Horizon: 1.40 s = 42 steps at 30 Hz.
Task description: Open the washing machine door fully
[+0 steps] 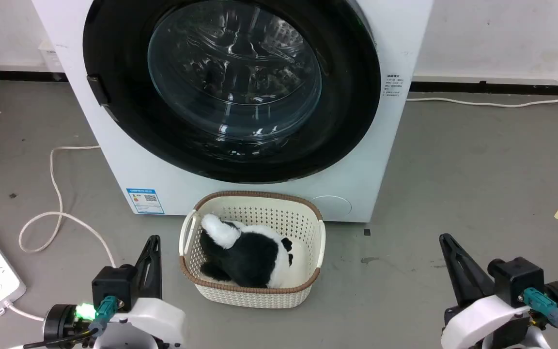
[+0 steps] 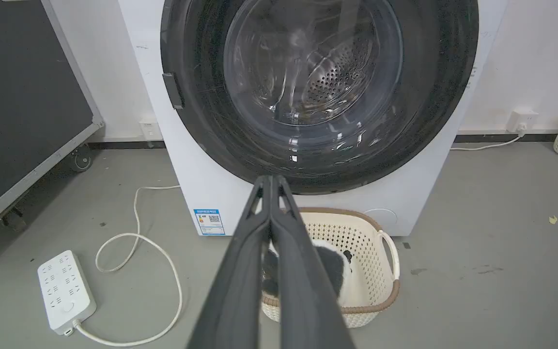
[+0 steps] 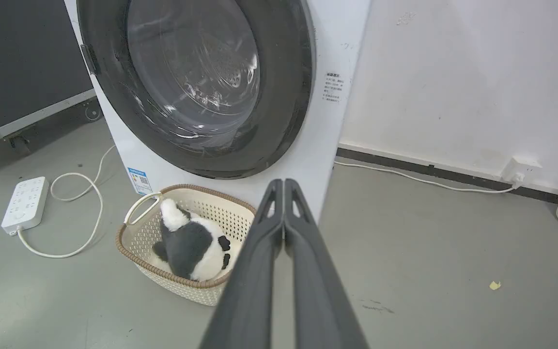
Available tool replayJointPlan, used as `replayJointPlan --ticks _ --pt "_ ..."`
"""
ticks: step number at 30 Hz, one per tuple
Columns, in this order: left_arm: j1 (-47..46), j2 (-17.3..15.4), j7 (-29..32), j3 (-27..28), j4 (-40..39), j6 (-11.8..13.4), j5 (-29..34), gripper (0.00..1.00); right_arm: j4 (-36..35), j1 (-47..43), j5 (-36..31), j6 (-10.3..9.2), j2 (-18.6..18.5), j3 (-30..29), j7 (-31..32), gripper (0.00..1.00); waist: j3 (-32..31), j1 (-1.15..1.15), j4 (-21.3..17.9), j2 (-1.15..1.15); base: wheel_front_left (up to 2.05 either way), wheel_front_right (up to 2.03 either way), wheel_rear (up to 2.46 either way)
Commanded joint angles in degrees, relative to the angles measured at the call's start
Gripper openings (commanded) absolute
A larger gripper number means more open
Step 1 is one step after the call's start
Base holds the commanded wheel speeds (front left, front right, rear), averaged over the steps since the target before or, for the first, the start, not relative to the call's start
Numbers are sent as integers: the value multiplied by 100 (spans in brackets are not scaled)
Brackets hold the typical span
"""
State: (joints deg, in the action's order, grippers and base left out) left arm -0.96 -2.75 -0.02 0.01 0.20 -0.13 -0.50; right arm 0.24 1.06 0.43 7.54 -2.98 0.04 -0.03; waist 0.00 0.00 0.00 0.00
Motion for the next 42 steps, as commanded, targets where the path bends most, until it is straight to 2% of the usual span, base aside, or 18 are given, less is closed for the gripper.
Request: replayJointPlan --ticks 1,42 --pt "96 -12 2 -1 -20 13 50 0 -24 -106 -43 -5 11 -4 3 0 0 0 0 0 0 0 0" --pt "96 -12 2 -1 -20 13 50 0 -24 -106 -43 -5 11 -4 3 0 0 0 0 0 0 0 0"
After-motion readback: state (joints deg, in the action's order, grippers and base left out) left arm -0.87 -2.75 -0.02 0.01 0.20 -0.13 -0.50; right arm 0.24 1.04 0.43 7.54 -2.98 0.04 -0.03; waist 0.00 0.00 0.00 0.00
